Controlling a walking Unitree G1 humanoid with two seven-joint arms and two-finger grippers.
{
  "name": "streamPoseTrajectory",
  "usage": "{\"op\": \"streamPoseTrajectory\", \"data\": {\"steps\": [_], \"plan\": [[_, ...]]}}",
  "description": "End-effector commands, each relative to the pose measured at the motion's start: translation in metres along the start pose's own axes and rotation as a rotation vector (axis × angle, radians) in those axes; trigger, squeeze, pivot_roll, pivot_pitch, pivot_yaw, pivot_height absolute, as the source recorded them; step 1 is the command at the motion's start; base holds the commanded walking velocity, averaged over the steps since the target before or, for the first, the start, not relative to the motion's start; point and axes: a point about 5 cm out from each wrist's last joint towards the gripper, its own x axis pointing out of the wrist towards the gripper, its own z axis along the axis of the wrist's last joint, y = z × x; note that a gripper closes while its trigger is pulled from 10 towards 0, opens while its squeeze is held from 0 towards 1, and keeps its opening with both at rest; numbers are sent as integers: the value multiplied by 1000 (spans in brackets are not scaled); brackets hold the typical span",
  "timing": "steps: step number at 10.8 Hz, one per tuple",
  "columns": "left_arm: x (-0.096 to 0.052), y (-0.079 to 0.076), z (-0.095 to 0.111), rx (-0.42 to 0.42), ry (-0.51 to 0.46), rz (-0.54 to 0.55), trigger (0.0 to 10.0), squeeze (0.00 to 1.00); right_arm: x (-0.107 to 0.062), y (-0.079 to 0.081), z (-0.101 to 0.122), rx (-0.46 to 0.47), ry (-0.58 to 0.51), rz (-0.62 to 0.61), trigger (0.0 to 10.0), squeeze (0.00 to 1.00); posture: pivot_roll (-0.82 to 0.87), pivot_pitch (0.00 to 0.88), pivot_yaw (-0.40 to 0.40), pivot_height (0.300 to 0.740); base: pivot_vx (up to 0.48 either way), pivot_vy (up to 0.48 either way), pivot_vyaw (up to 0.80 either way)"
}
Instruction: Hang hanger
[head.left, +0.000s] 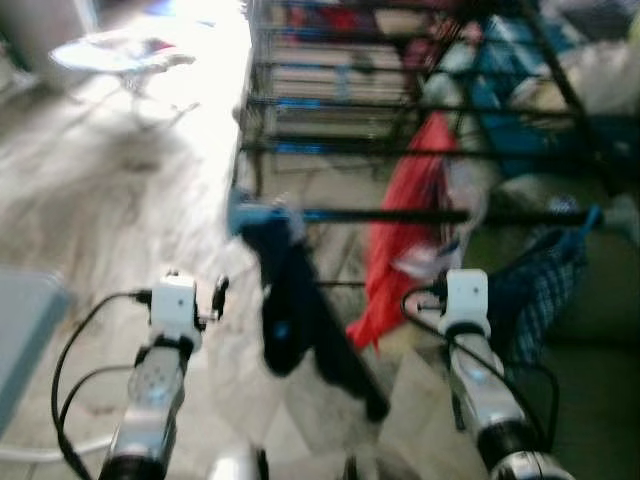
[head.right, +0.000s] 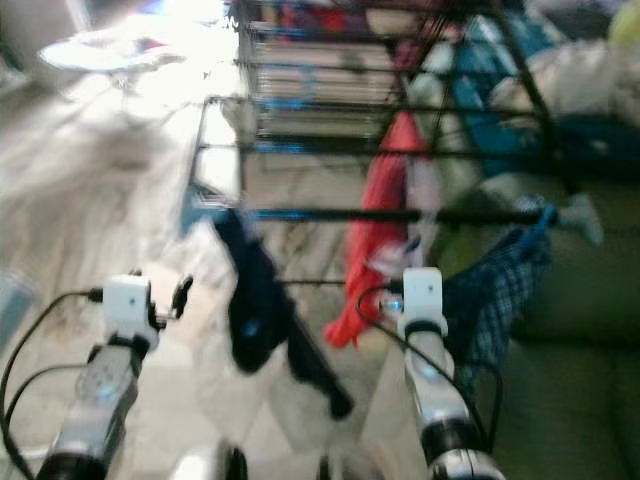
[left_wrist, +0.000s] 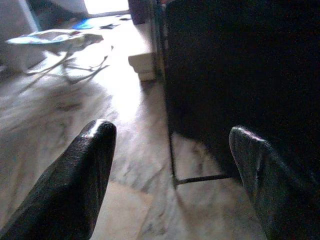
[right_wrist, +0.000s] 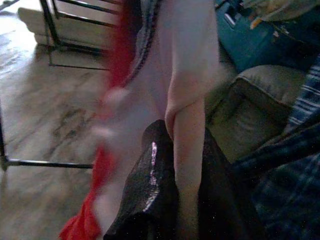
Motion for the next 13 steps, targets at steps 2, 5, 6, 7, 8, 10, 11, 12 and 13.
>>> {"op": "streamPoseTrajectory", "data": {"steps": [2,5,6,7,8,10,11,12,13], "plan": [[0,-11,-4,-14,24,-21,10000,0,5,-7,6,7,1,-3,10000,0,34,79,-56,740,0,0,0],[-1,-12,-4,-30,25,-17,10000,0,3,8,3,34,41,78,10000,0,36,83,-59,740,0,0,0],[-1,-12,-4,-38,32,-11,10000,0,4,9,5,33,29,88,10000,0,36,83,-61,740,0,0,0],[0,-14,-3,-47,26,-26,10000,0,4,10,5,37,27,97,10000,0,38,83,-65,740,0,289,0],[-1,-15,-3,-48,29,-37,10000,0,3,10,5,37,30,100,10000,0,39,81,-68,740,0,416,0],[-1,-16,-4,-43,34,-49,10000,0,3,7,8,35,0,79,10000,0,44,96,-73,740,0,469,0],[0,-14,-2,-40,31,-45,10000,0,4,5,13,41,-26,58,10000,0,49,110,-71,740,0,480,0],[-2,-12,-3,-32,39,-44,10000,0,3,3,17,32,-57,50,10000,0,50,105,-68,740,0,480,0],[-4,-12,-6,-22,48,-48,10000,0,3,2,16,62,-51,18,10000,0,46,102,-64,740,0,480,0]]}}
